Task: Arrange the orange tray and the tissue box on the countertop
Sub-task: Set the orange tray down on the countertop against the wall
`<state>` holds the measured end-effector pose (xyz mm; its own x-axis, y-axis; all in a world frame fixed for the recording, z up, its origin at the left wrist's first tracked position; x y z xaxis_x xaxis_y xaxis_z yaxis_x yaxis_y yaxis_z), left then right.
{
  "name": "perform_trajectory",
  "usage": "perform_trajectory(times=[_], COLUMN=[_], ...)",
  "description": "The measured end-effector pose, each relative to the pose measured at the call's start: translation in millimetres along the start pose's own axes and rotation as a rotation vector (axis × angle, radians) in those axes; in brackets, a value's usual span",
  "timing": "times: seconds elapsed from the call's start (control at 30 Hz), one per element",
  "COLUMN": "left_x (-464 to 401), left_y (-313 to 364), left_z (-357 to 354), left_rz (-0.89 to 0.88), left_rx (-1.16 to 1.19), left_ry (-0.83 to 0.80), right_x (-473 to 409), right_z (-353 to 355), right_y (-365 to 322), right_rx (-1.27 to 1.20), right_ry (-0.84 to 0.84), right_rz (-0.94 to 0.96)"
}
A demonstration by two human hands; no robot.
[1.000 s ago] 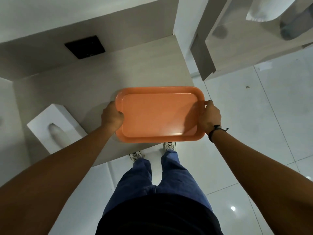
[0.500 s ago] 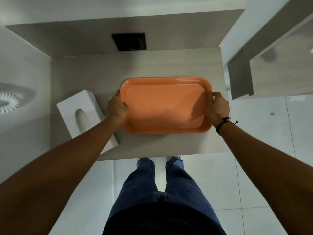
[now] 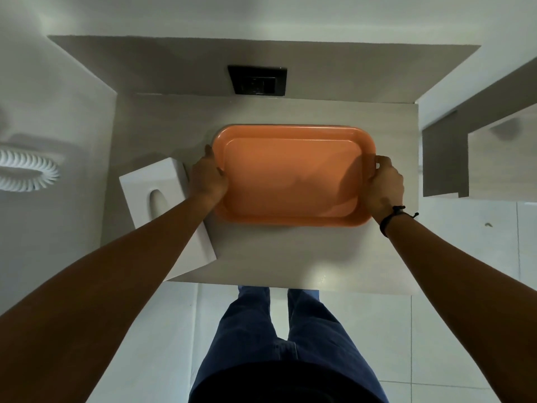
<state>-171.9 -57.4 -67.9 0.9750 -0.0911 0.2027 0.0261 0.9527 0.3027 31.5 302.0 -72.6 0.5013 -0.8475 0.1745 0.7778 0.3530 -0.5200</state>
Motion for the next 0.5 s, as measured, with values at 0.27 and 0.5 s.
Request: perform_trajectory(times=[0.27,0.5], left_x=[92,194], left_y=[28,-13], left_z=[0,-47], left_rz=[-0.507,-0.603], left_rx=[-0.015,-0.197], left_ry=[0.124,-0.017], right_x=[80,175], right_z=[21,-13], right_y=[-17,37], right_rx=[0.206,0.451], right_ry=[-0.027,-0.209], right_rz=[0.518,0.785])
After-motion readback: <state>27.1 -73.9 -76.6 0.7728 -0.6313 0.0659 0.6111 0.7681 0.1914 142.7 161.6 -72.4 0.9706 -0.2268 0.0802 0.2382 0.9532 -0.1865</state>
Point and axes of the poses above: each hand's wrist, its own x-axis away from the middle knuckle, its own z-axis out of the back of the hand, y = z × x, the point moved 7 cm from there along -x, towards the middle knuckle, and after that the axes turned 12 degrees about y, right-handed, at the moved point
